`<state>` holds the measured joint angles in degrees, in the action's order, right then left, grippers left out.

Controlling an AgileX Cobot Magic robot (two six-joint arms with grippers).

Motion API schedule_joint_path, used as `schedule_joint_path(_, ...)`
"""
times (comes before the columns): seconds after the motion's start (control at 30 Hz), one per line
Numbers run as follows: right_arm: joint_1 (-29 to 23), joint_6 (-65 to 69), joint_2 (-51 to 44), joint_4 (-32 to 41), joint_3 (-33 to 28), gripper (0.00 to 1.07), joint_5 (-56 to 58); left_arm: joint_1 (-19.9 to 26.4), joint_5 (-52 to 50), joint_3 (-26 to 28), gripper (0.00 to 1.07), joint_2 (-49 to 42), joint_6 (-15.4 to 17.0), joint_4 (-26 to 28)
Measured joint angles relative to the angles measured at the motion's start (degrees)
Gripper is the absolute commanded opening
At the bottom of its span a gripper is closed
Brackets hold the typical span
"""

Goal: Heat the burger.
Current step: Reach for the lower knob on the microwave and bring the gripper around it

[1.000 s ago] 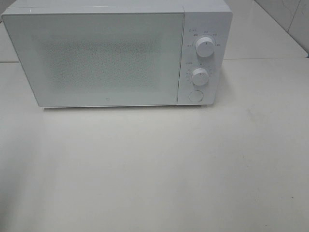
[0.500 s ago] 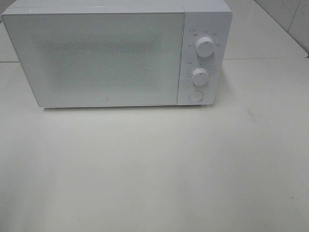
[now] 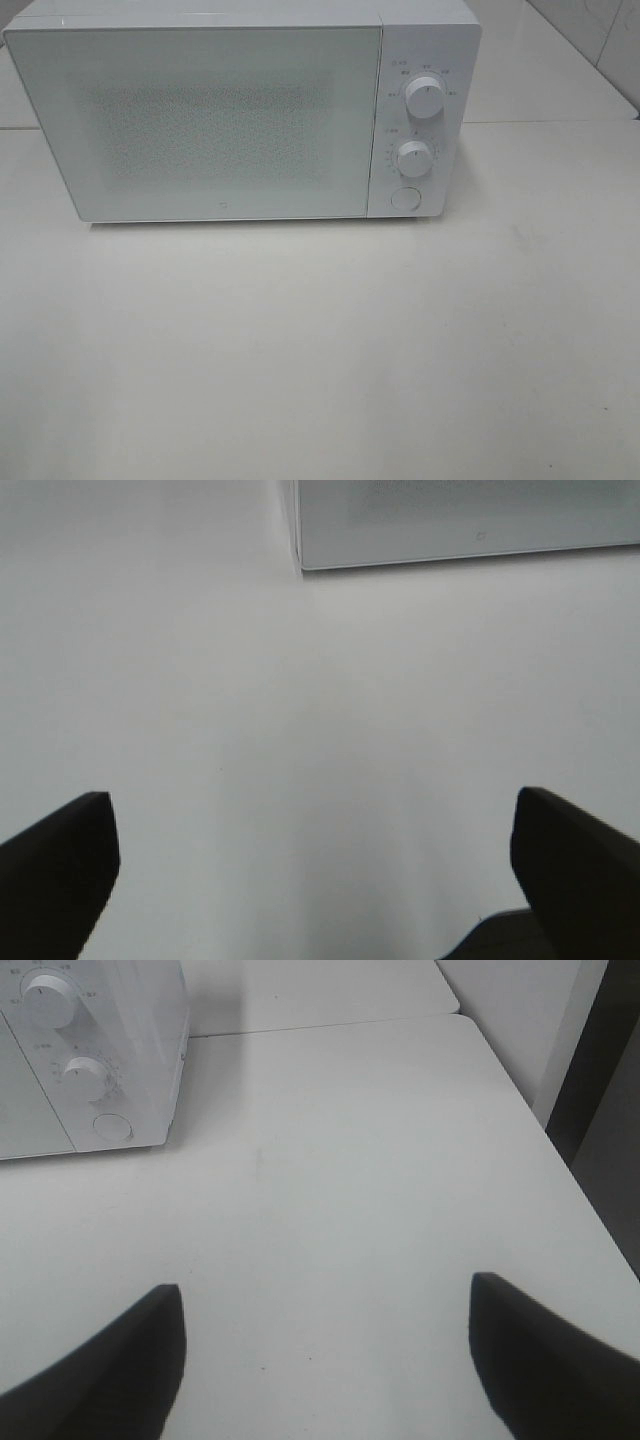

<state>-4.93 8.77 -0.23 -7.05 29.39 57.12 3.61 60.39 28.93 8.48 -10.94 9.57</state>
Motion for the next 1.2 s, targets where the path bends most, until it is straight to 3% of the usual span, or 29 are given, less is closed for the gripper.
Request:
schedule_joint_path(0.23, 0.0, 0.0, 0.0, 0.0, 0.0, 0.76, 0.0, 0.0, 0.0, 0.0, 1.0, -8.3, 0.0, -0.3)
schedule_joint_path(1.2, 0.0, 0.0, 0.0, 0.0, 0.0, 0.75, 0.0, 0.0, 0.0, 0.0, 1.0, -8.8, 0.2, -0.3)
